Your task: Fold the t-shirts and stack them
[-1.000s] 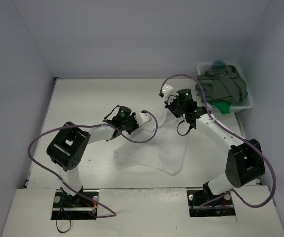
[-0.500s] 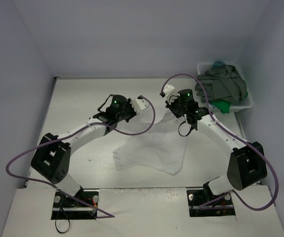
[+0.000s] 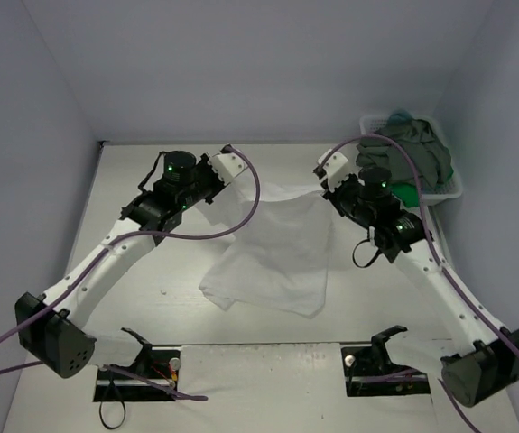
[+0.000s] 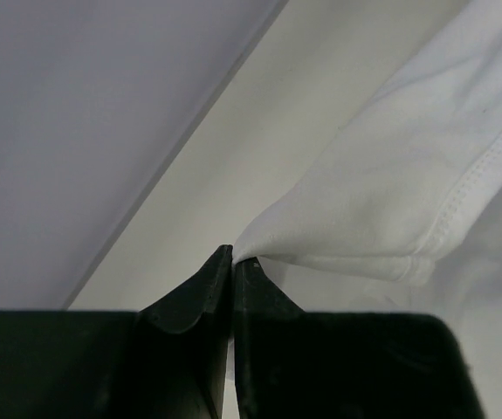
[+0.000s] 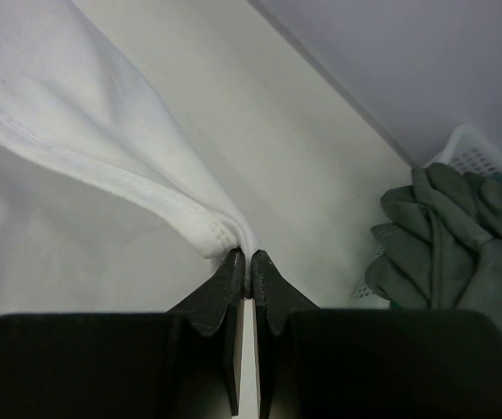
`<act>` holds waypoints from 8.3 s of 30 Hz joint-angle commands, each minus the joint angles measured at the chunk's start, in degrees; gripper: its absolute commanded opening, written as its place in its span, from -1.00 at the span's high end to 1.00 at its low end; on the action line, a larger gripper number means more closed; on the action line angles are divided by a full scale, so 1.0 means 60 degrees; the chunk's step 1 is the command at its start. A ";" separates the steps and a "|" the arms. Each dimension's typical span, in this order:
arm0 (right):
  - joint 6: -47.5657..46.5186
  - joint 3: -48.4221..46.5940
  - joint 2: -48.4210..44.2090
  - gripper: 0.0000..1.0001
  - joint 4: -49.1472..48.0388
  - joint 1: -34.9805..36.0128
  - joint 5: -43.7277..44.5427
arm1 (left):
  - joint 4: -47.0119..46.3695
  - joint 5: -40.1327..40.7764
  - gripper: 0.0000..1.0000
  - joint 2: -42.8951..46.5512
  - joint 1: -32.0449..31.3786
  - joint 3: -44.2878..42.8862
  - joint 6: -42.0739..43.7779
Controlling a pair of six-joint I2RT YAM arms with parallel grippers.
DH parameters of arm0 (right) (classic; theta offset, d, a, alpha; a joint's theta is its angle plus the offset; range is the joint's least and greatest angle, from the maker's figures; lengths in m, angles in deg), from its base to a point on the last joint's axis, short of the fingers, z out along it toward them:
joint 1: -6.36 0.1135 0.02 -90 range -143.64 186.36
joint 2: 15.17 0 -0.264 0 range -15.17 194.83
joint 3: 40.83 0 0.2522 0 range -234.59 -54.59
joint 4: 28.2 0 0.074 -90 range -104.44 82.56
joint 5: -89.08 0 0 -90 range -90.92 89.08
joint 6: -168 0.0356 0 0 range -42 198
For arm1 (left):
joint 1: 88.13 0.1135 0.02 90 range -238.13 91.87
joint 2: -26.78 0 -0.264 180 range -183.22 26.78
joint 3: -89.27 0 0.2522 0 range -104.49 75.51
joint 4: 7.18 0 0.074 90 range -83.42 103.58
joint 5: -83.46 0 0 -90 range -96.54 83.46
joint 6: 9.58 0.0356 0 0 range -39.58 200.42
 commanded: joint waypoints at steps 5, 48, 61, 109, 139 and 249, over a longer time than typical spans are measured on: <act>-0.0429 -0.1039 -0.1769 1.00 0.0697 -0.0029 -0.0309 | 0.1609 0.0246 1.00 0.1522 0.0329 -0.2067 0.0337; 0.0818 -0.3384 -0.2229 1.00 0.1989 -0.2080 -0.3986 | 0.4746 -0.3228 1.00 0.2917 0.1150 -0.4986 -0.0502; 0.0829 -0.5168 0.3090 1.00 -0.0443 -0.2065 -0.3064 | 0.0134 -0.1249 1.00 -0.2159 0.1866 -0.5272 0.0558; 0.2075 -0.4862 -0.3380 1.00 0.1635 -0.3030 -0.4526 | 0.3427 -0.3576 1.00 0.3412 0.2218 -0.6419 -0.1917; 0.1550 -0.2490 0.0424 1.00 -0.0472 -0.3592 -0.5774 | 0.1440 -0.2655 1.00 0.2231 0.2527 -0.1324 0.0057; -0.4354 0.1290 0.6857 0.53 0.3218 -0.1741 0.0028 | 0.3880 -0.0252 1.00 -0.1583 0.5969 0.0523 0.1875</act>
